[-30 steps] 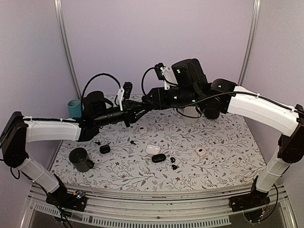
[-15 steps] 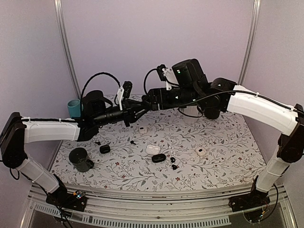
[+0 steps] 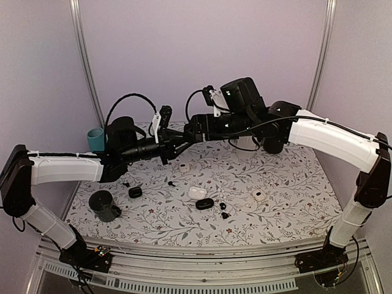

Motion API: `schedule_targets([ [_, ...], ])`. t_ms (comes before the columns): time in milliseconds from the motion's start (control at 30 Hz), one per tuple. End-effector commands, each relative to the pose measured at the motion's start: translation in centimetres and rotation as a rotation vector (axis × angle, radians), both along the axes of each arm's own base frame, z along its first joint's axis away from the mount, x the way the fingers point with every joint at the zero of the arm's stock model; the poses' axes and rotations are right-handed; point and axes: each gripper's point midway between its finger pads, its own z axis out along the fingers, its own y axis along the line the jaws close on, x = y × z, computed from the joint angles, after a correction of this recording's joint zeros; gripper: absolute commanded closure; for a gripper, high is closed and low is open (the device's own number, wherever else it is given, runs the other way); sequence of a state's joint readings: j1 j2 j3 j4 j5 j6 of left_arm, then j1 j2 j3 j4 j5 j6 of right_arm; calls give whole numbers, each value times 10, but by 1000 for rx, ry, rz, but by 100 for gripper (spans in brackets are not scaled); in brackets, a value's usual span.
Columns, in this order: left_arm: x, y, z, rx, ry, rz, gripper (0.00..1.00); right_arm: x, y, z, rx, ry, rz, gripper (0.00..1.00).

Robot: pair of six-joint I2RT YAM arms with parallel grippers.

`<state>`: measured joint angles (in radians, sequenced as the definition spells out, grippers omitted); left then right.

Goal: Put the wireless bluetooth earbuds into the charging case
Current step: Adjust the left earbud in the left side groove of the charging case.

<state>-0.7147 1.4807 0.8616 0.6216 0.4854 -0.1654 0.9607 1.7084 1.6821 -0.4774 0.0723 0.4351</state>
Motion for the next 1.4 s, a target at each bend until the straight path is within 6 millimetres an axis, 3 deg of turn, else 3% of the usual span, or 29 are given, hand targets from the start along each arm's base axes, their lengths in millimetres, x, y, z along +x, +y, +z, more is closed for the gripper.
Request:
schedule_targets([
  [0,-9,-3,25,-33,-58,-25,100,6,0,9,47,-3,-12,12],
  [1367,-19,-2,37,-84,-73,-69,100,1,-23,1,57,5,-24,12],
])
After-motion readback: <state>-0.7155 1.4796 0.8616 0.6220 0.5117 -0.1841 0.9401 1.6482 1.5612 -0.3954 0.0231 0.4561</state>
